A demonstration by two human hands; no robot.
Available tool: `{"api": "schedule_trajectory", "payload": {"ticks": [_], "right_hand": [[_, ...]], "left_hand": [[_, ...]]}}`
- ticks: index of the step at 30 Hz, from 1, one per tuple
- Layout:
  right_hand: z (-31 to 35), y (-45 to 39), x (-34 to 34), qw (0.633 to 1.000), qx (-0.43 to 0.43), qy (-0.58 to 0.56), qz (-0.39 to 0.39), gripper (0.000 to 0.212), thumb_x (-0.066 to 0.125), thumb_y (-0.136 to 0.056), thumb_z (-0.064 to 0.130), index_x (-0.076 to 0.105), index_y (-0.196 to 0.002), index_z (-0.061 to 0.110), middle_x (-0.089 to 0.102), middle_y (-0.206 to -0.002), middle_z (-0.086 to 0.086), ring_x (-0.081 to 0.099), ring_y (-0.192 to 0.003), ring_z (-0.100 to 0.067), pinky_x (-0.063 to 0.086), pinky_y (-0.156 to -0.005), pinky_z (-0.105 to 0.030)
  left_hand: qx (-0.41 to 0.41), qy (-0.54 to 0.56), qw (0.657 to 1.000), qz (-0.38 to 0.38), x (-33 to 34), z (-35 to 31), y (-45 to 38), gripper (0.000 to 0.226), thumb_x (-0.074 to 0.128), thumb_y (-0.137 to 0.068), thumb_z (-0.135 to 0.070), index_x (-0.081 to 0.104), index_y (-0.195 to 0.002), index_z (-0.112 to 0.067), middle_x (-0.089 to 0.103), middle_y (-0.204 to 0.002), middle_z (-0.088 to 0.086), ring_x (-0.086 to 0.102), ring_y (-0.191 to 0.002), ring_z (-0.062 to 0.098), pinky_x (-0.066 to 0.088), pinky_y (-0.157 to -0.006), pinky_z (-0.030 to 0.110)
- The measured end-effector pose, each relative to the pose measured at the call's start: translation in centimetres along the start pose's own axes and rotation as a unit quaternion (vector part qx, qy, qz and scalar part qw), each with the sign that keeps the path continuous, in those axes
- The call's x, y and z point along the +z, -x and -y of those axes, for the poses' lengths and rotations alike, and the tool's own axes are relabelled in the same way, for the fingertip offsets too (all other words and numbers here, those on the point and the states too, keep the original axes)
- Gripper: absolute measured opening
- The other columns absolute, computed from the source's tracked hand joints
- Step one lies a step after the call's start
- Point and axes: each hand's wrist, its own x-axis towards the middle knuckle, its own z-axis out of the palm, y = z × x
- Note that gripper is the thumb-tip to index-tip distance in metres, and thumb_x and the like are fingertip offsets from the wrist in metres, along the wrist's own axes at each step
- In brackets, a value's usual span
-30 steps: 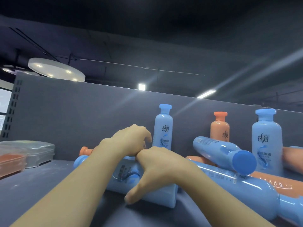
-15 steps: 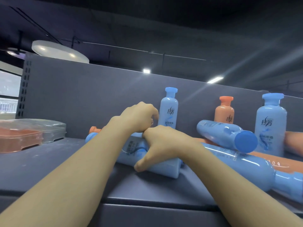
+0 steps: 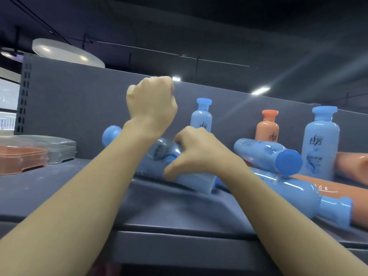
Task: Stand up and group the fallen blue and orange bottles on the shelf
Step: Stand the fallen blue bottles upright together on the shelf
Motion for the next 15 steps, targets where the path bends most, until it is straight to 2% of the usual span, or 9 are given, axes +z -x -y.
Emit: {"api": "schedule_trajectory", "payload": {"ticks": [3, 6, 9, 12, 15], "right_hand": [[-1.0, -0.6, -0.6, 0.994, 0.045, -0.093, -0.025, 0.045, 0.078, -0.057, 0.031, 0.036, -0.065, 0.014, 0.039, -0.064, -0.001, 0.038, -0.058, -0.018, 0.030, -0.050, -0.026], [-2.1, -1.2, -1.3, 0.977, 0.081, -0.189, -0.050, 0.037, 0.076, -0.060, 0.028, 0.043, -0.067, 0.014, 0.042, -0.067, -0.003, 0.042, -0.058, -0.018, 0.032, -0.053, -0.026], [-3.3, -1.7, -1.6, 0.957, 0.106, -0.253, -0.091, 0.039, 0.076, -0.060, 0.025, 0.040, -0.067, 0.013, 0.040, -0.063, -0.001, 0.042, -0.053, -0.017, 0.031, -0.048, -0.022], [-4.1, -1.8, -1.7, 0.940, 0.134, -0.294, -0.109, 0.030, 0.078, -0.061, 0.024, 0.050, -0.065, 0.012, 0.049, -0.058, 0.000, 0.049, -0.050, -0.015, 0.036, -0.047, -0.020], [-4.7, -2.1, -1.7, 0.915, 0.162, -0.349, -0.119, 0.026, 0.080, -0.062, 0.025, 0.063, -0.073, 0.008, 0.058, -0.064, -0.003, 0.056, -0.052, -0.017, 0.043, -0.051, -0.021]], "left_hand": [[0.009, 0.009, 1.000, -0.020, -0.1, -0.3, 0.4, 0.029, 0.043, -0.090, -0.012, 0.066, -0.108, -0.016, 0.065, -0.106, 0.007, 0.051, -0.105, 0.030, 0.022, -0.074, 0.032], [-0.004, 0.020, 1.000, 0.002, -0.1, -0.4, 0.6, 0.027, 0.044, -0.092, -0.017, 0.067, -0.108, -0.018, 0.060, -0.116, 0.005, 0.044, -0.112, 0.028, 0.021, -0.077, 0.032], [-0.019, 0.043, 0.998, 0.037, 0.1, -0.4, 0.6, 0.027, 0.044, -0.093, -0.020, 0.065, -0.111, -0.018, 0.055, -0.122, 0.005, 0.043, -0.115, 0.028, 0.028, -0.080, 0.034], [-0.032, 0.090, 0.993, 0.065, 0.3, -0.4, 0.7, 0.031, 0.047, -0.092, -0.020, 0.060, -0.120, -0.018, 0.052, -0.127, 0.006, 0.043, -0.117, 0.029, 0.036, -0.089, 0.037], [-0.043, 0.116, 0.987, 0.107, 0.8, -0.2, 0.8, 0.034, 0.048, -0.091, -0.024, 0.055, -0.124, -0.017, 0.052, -0.124, 0.008, 0.047, -0.115, 0.029, 0.040, -0.084, 0.037]]}}
